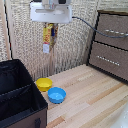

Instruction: Kindly direct your grabber toward the cereal bar. Delicately grip the cereal bar using your grabber. Transport the clutched cereal bar to the rear part of the organizer. Set the cereal bar down and place it in the rear section of the organizer.

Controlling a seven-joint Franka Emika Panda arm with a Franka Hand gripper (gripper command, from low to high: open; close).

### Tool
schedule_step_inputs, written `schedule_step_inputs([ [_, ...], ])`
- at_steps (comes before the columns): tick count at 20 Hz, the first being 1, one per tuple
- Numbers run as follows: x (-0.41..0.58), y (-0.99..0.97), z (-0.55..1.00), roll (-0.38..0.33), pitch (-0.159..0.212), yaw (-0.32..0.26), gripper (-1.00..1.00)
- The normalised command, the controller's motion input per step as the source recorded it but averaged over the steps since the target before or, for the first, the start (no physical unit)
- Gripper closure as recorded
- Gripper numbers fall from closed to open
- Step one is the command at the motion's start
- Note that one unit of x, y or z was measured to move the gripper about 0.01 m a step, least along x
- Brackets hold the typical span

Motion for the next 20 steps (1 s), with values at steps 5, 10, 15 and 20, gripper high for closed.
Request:
schedule_step_inputs([
  [5,0.051,0.83,0.07,0.0,0.011,-0.109,1.0],
  [10,0.062,0.82,0.07,0.0,0.009,-0.111,1.0],
  [15,0.047,0.8,0.07,0.0,0.005,-0.123,1.0],
  [20,0.002,0.73,0.08,0.0,0.0,-0.152,1.0],
])
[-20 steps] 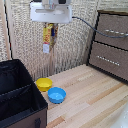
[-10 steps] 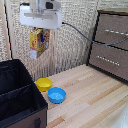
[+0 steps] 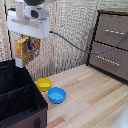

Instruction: Kindly direct your grabber toward the cereal bar. Delicately grip the cereal bar using your grabber. Transport the clutched cereal bar to the rear part of the organizer. Set the cereal bar down and place it in the rear section of the organizer.

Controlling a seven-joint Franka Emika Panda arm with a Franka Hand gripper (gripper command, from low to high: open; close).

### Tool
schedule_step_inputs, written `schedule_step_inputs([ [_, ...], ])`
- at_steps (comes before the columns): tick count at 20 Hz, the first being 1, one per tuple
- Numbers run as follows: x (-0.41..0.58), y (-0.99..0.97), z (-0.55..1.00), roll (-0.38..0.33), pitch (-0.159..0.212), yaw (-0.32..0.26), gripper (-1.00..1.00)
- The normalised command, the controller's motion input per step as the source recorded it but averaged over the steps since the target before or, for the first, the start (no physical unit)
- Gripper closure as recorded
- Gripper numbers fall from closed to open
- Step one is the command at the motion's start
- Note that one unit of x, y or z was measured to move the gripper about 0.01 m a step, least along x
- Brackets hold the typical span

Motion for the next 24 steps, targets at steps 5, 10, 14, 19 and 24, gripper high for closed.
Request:
schedule_step_inputs([
  [5,0.0,0.69,0.12,0.0,0.003,-0.16,1.0],
  [10,0.037,0.66,0.27,0.016,0.012,-0.138,1.0],
  [14,0.268,0.65,0.35,0.035,0.039,-0.119,1.0],
  [19,0.542,0.43,0.2,0.038,0.069,-0.129,1.0],
  [24,0.763,0.19,-0.05,0.067,0.09,-0.128,1.0],
])
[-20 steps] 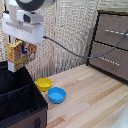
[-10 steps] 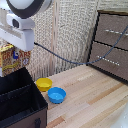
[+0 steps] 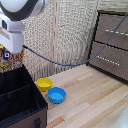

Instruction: Kindly direct your grabber toward the cereal bar. Delicately grip the cereal bar using your grabber. Transport the clutched cereal bar to the rear part of the organizer. Set the cereal bar down and place it in the rear section of the organizer.

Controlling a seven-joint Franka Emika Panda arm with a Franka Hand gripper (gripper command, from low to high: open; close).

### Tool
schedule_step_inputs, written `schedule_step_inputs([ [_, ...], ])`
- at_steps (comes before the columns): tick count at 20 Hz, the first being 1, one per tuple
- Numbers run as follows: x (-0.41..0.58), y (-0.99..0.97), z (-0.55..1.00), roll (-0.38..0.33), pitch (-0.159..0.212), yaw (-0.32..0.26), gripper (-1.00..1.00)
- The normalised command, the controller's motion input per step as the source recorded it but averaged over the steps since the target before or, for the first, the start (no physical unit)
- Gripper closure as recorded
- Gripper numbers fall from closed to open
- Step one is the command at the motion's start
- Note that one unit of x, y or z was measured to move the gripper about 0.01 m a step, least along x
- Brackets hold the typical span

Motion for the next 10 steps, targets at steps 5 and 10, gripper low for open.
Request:
schedule_step_inputs([
  [5,0.595,0.29,-0.13,0.039,0.153,-0.115,1.0],
  [10,0.327,0.38,-0.15,0.003,0.2,-0.126,1.0],
])
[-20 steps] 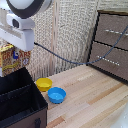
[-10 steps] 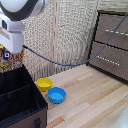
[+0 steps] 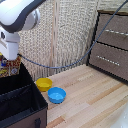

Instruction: Kindly direct your grabber toward the cereal bar. Delicately grip the cereal bar using your grabber. Transport the clutched cereal bar to the rear part of the organizer. Set the cereal bar down and place it in the rear section of the organizer.

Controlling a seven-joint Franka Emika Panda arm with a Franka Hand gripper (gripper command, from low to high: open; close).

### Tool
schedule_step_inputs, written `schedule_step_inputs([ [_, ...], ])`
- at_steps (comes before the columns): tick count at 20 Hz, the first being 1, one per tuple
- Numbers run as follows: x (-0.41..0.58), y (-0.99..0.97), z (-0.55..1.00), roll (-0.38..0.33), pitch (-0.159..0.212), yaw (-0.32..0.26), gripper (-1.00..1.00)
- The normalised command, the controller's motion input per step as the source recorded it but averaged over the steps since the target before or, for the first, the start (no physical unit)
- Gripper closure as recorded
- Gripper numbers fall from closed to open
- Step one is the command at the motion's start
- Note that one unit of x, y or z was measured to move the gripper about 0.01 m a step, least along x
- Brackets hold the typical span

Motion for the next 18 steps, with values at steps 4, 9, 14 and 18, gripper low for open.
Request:
schedule_step_inputs([
  [4,0.249,0.19,0.01,0.0,0.126,-0.103,-1.0],
  [9,0.147,-0.02,0.16,0.0,0.02,-0.004,-1.0],
  [14,0.0,-0.03,0.7,0.001,0.022,-0.005,-1.0],
  [18,0.122,-0.06,0.79,-0.078,-0.006,0.0,-1.0],
])
